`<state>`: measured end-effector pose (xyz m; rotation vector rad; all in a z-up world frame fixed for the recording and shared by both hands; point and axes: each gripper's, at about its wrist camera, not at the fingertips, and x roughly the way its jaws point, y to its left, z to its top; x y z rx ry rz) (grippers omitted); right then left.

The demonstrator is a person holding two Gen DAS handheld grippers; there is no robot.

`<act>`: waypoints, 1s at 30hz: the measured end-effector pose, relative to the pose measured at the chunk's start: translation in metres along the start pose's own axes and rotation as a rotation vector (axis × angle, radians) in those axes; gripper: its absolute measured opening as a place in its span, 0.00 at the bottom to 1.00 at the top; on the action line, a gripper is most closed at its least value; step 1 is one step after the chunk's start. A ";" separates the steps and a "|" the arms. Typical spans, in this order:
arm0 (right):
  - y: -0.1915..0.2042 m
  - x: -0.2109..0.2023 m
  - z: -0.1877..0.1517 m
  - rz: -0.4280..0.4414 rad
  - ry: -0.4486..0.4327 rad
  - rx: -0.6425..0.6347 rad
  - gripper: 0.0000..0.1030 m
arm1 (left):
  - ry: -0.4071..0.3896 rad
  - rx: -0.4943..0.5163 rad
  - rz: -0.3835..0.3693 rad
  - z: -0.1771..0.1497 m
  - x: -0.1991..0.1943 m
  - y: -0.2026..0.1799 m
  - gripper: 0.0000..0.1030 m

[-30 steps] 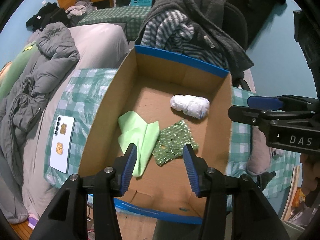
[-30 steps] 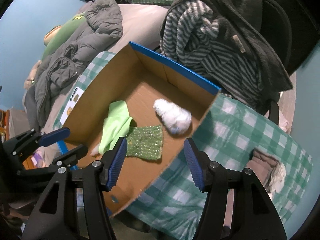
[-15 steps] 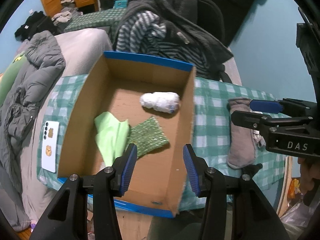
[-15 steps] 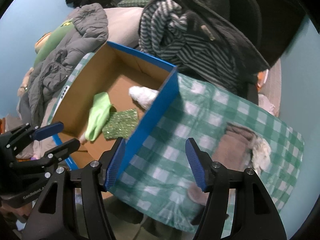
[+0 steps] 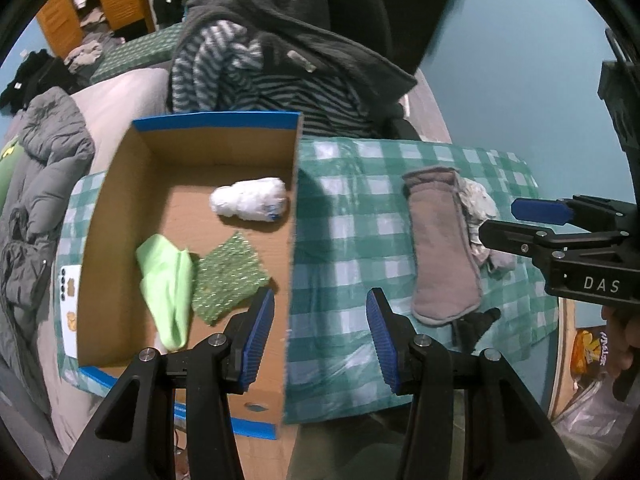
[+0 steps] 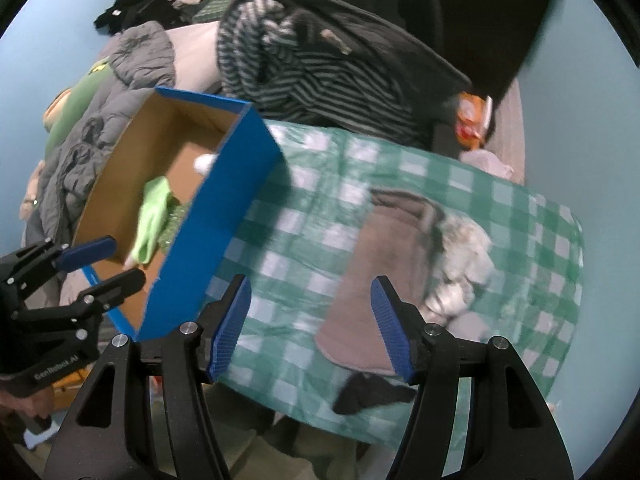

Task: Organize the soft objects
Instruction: 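Move both grippers back over the pile of soft items on the table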

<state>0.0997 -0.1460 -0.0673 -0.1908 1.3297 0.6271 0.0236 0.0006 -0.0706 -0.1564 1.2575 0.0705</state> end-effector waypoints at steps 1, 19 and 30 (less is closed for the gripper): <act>-0.006 -0.001 -0.003 -0.006 0.002 0.010 0.62 | 0.003 0.005 -0.002 0.001 0.001 -0.003 0.47; -0.104 -0.011 -0.045 -0.064 0.009 0.160 0.62 | 0.055 0.096 -0.033 0.017 0.033 -0.068 0.58; -0.150 0.003 -0.063 -0.067 0.013 0.213 0.62 | 0.108 0.073 -0.055 0.019 0.060 -0.093 0.61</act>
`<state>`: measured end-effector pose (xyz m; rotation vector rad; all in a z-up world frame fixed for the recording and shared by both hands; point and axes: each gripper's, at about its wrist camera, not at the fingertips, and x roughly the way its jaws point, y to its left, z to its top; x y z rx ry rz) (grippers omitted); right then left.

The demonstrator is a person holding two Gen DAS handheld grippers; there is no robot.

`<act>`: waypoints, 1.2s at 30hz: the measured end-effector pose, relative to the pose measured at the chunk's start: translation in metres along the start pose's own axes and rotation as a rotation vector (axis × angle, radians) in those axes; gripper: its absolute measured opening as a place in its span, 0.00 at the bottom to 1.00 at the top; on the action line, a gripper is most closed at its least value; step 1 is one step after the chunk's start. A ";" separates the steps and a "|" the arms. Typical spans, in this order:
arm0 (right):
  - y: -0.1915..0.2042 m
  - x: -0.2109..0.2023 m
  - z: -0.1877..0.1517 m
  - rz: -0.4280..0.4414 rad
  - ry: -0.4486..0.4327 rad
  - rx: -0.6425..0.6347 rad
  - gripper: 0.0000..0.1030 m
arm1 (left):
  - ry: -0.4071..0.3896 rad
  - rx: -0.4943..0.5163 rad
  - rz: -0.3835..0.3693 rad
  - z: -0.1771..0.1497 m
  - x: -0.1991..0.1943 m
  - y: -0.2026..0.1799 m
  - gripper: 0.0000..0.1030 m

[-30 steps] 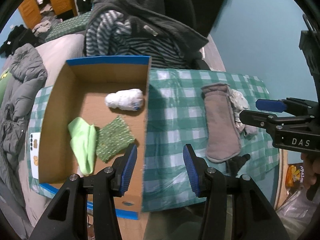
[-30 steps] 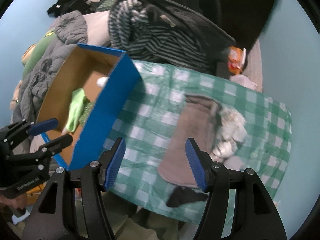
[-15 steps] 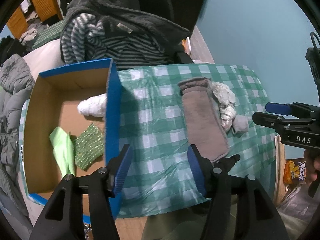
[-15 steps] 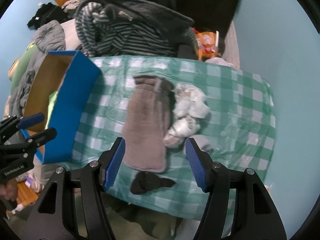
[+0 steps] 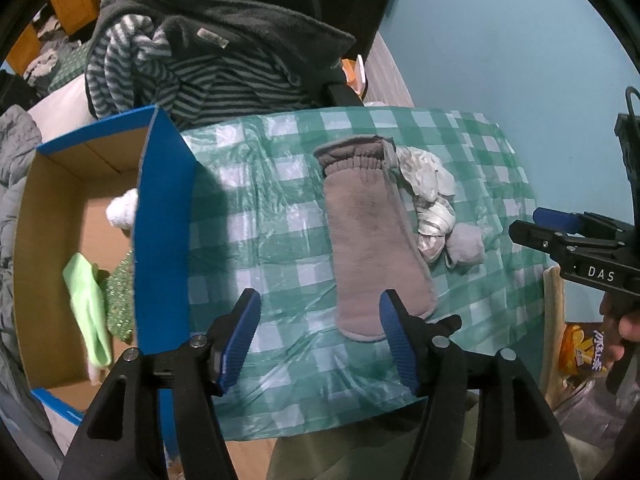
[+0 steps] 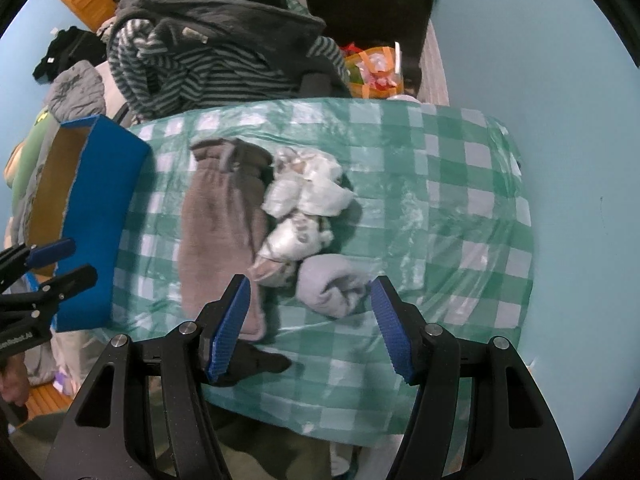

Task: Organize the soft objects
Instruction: 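Move both grippers back over the pile of soft items on the table, then grasp the brown fleece mitt with the left gripper while the right gripper grasps the grey sock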

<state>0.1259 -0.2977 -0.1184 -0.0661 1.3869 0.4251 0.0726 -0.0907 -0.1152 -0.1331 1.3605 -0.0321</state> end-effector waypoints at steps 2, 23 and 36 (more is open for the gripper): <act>-0.006 0.005 -0.001 0.004 0.003 0.004 0.62 | 0.010 -0.006 -0.006 0.000 0.005 -0.002 0.61; -0.019 0.070 -0.006 0.051 0.083 -0.038 0.62 | 0.082 -0.038 0.005 0.001 0.053 -0.026 0.62; -0.018 0.097 -0.007 0.028 0.125 -0.090 0.57 | 0.109 -0.108 -0.018 0.021 0.069 -0.024 0.62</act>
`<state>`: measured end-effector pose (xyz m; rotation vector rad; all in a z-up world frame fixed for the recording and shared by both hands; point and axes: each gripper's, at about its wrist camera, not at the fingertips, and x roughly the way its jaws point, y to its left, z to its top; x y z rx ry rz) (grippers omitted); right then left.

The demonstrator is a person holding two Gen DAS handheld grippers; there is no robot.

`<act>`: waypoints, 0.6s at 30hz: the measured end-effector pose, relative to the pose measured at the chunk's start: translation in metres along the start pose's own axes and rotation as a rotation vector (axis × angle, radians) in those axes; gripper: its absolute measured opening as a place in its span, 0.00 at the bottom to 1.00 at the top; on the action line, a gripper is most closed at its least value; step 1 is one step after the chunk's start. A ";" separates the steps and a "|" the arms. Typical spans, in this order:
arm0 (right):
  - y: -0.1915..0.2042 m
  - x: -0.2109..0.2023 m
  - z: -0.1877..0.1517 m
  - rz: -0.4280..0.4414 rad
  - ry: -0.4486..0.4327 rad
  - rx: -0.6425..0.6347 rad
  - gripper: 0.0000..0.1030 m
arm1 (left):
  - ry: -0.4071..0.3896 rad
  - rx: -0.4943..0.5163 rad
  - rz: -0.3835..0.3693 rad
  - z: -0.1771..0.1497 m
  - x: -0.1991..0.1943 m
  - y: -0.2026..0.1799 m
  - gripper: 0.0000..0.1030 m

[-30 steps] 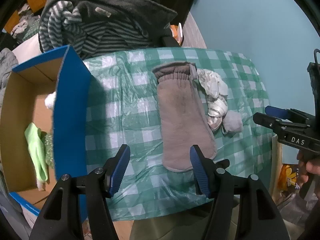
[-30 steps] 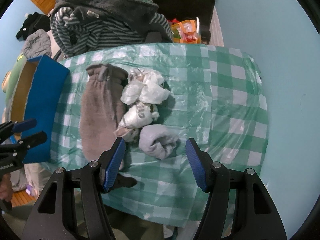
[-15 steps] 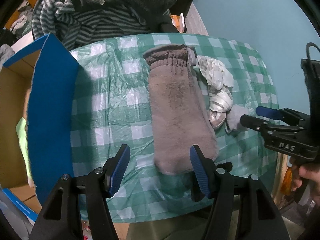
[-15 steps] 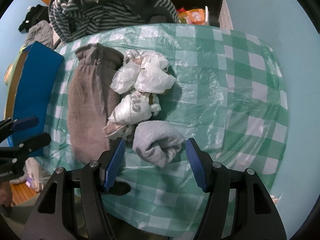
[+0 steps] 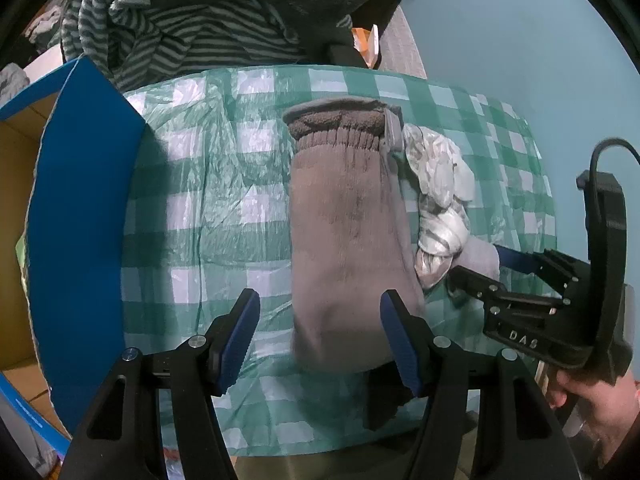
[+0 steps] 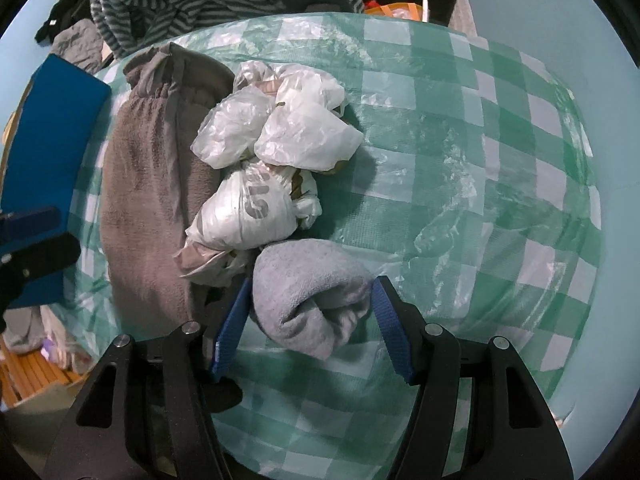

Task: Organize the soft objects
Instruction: 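Grasp the brown fleece mitt with the left gripper while the right gripper grasps the grey sock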

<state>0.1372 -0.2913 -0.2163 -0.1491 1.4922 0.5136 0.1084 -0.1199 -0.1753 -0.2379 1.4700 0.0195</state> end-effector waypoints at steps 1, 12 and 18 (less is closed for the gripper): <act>0.000 0.000 0.000 -0.004 0.000 -0.006 0.50 | 0.001 -0.003 -0.002 0.002 0.000 0.000 0.62; -0.028 -0.025 0.005 -0.007 -0.030 0.027 0.29 | -0.009 -0.002 -0.005 0.027 0.006 -0.012 0.76; -0.037 -0.043 0.017 0.008 -0.072 0.048 0.29 | 0.017 -0.052 -0.029 0.045 0.019 -0.018 0.76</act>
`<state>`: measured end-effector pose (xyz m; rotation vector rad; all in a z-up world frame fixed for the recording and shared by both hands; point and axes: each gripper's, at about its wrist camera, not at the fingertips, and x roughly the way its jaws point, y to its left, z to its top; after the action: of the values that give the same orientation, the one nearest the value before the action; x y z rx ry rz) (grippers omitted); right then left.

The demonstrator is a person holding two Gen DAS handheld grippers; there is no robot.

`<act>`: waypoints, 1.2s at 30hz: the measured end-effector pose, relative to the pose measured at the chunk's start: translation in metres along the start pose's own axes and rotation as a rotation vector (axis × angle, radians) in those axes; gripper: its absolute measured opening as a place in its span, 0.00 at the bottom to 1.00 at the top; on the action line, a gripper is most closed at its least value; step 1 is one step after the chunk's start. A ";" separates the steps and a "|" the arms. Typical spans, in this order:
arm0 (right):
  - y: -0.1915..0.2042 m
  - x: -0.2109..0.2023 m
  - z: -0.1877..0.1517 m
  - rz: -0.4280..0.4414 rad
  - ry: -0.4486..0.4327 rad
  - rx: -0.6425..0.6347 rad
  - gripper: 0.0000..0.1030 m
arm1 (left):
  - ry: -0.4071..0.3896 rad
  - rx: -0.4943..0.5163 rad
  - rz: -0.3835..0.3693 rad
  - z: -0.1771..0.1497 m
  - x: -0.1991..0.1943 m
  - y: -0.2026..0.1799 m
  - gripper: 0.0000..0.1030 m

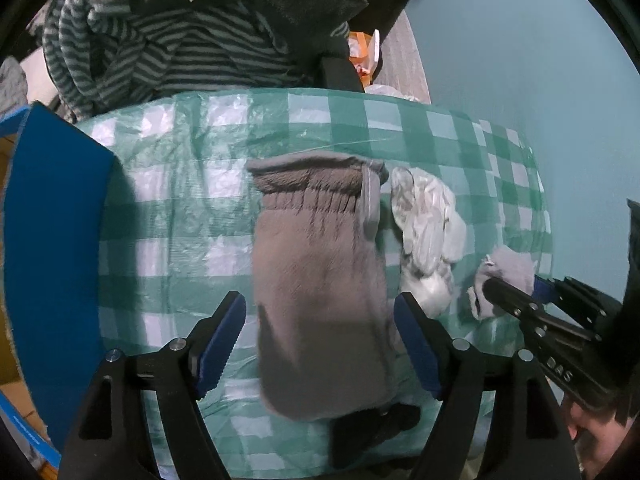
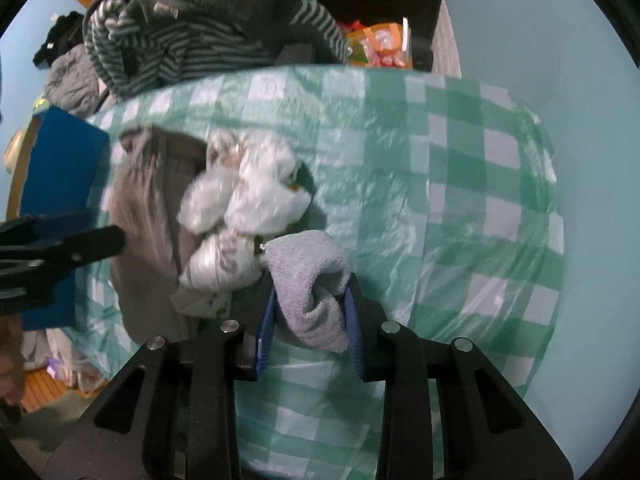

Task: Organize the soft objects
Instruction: 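Grasp the brown fleece mitt with the left gripper while the right gripper grasps the grey sock, then lift the brown mitt and grey sock with both grippers toward the box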

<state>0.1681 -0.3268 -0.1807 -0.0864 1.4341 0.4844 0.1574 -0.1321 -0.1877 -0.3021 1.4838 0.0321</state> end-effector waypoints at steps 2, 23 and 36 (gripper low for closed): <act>-0.002 -0.005 0.005 0.004 -0.014 0.001 0.29 | 0.022 -0.034 -0.018 0.005 0.007 -0.001 0.78; 0.011 -0.005 0.030 0.018 -0.032 -0.017 0.29 | 0.054 -0.049 0.102 0.017 0.051 -0.005 0.77; 0.018 -0.006 0.028 0.014 -0.038 -0.029 0.29 | -0.007 0.070 0.100 0.005 0.036 -0.013 0.22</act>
<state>0.1870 -0.3026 -0.1672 -0.0900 1.3919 0.5164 0.1688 -0.1495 -0.2202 -0.1709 1.4884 0.0608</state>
